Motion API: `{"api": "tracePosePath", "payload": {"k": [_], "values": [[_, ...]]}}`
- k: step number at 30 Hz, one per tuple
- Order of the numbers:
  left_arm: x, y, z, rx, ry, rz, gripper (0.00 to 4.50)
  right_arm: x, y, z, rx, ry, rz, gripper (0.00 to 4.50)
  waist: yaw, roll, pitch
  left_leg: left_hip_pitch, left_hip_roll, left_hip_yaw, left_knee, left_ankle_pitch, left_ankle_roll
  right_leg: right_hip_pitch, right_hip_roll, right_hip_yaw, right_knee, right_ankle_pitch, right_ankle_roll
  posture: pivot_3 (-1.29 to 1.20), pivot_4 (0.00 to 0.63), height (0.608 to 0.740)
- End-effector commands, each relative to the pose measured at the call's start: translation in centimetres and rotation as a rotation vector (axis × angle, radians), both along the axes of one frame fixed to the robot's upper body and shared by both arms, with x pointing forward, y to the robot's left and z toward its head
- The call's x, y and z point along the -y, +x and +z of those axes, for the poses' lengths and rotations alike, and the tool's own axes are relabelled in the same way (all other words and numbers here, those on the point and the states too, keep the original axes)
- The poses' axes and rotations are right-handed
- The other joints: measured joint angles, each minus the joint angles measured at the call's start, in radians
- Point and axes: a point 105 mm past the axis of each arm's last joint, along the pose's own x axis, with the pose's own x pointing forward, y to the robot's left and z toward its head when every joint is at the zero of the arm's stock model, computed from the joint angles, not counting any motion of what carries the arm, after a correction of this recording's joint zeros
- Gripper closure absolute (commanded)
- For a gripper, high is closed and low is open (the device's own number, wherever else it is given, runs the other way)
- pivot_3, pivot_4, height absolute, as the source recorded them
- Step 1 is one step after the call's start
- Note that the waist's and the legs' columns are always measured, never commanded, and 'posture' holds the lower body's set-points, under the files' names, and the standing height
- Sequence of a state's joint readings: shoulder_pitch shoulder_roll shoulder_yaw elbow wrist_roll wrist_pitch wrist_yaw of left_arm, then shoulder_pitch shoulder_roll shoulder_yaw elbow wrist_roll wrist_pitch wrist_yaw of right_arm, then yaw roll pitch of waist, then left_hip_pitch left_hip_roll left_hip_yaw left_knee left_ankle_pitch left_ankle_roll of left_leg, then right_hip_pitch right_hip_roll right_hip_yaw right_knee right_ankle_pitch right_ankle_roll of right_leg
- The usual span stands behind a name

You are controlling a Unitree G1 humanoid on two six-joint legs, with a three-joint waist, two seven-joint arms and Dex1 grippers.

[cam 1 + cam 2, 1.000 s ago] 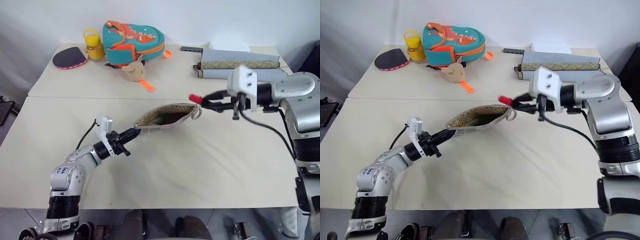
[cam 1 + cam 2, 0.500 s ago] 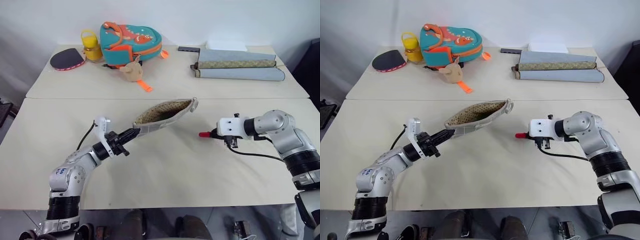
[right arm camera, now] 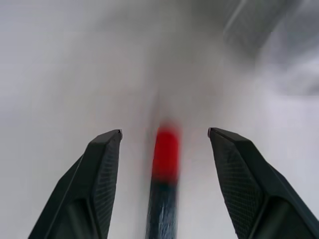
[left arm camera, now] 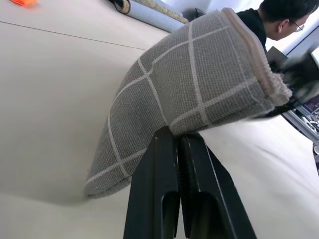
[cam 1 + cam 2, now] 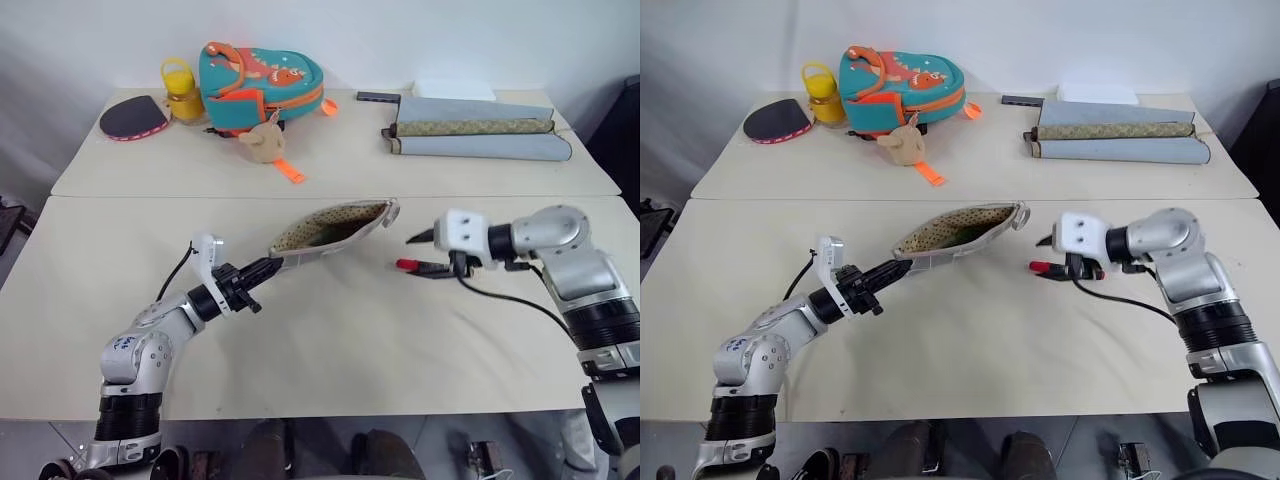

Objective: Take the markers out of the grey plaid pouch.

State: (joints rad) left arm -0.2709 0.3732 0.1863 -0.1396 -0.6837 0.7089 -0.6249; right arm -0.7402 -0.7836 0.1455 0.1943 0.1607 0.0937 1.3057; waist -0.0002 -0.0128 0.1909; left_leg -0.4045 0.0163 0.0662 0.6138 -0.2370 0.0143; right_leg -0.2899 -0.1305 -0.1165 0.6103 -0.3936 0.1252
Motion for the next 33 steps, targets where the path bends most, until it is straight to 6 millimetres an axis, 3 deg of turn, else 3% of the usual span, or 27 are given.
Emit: {"api": "tracePosePath", "payload": {"k": [1,5,9,10,13,18,23,26,33], "values": [[0.3,-0.4,1.1,0.029,-0.022,-0.024,4.50,-2.8,-2.5,6.6,0.013,0.234,0.134,1.80,-0.001,0.000,0.000,0.000,0.000,0.000,0.000,0.000,0.000,0.000,0.000,0.000,0.000,0.000,0.000,0.00,0.150,0.740],[0.5,-0.4,1.5,0.011,-0.047,-0.034,4.50,-5.1,-3.5,8.3,0.037,0.283,0.193,2.94,0.001,0.000,0.000,0.000,0.000,-0.001,0.000,-0.001,0.000,0.000,-0.001,0.000,0.000,0.000,0.000,0.00,0.150,0.740],[0.8,-0.8,2.6,0.000,-0.063,-0.060,4.50,-7.9,-1.5,5.7,0.183,0.136,0.176,4.35,-0.001,-0.001,0.000,0.000,0.000,-0.001,0.000,-0.001,0.000,0.000,-0.001,0.000,0.000,0.000,0.000,0.00,0.150,0.740],[0.8,-1.0,2.7,-0.008,-0.062,-0.069,4.50,-8.1,-1.1,5.0,0.205,0.094,0.172,4.46,-0.001,-0.001,0.000,0.000,0.000,-0.001,0.000,-0.001,0.000,-0.001,-0.001,0.000,0.001,0.000,0.000,0.00,0.150,0.740],[1.2,-2.6,2.5,-0.034,-0.011,-0.134,4.50,-8.2,-0.8,3.3,0.221,0.016,0.189,4.46,-0.001,-0.001,0.000,-0.001,-0.001,-0.001,-0.001,-0.001,0.000,-0.001,0.000,0.000,0.003,0.000,0.000,0.00,0.150,0.740],[1.1,-4.6,2.3,-0.063,0.035,-0.185,4.50,-8.7,-1.1,3.1,0.239,-0.001,0.241,4.46,-0.002,-0.001,0.000,-0.001,-0.001,-0.001,-0.002,-0.001,0.000,-0.001,0.001,0.000,0.001,0.000,0.000,0.00,0.150,0.740],[0.7,-4.2,2.1,-0.069,0.015,-0.135,4.50,-8.8,-2.3,5.7,0.190,0.099,0.306,4.46,-0.001,0.000,0.000,-0.001,0.000,-0.001,-0.001,0.000,0.000,-0.001,0.001,0.000,0.001,0.000,0.000,0.00,0.150,0.740],[1.2,-4.6,2.0,-0.061,0.016,-0.167,4.50,-8.3,-1.5,7.1,0.242,0.101,0.276,4.46,-0.002,0.000,0.000,-0.001,-0.001,-0.001,0.000,0.000,0.000,-0.001,0.000,0.000,0.000,0.000,0.000,0.00,0.150,0.740],[1.1,-4.7,1.9,-0.032,0.047,-0.183,4.50,-10.1,-0.1,3.8,0.306,-0.016,0.276,4.46,-0.003,0.000,0.000,0.000,0.000,0.000,-0.002,-0.001,-0.001,-0.001,0.000,0.001,0.001,0.000,0.000,0.00,0.150,0.740]]}}
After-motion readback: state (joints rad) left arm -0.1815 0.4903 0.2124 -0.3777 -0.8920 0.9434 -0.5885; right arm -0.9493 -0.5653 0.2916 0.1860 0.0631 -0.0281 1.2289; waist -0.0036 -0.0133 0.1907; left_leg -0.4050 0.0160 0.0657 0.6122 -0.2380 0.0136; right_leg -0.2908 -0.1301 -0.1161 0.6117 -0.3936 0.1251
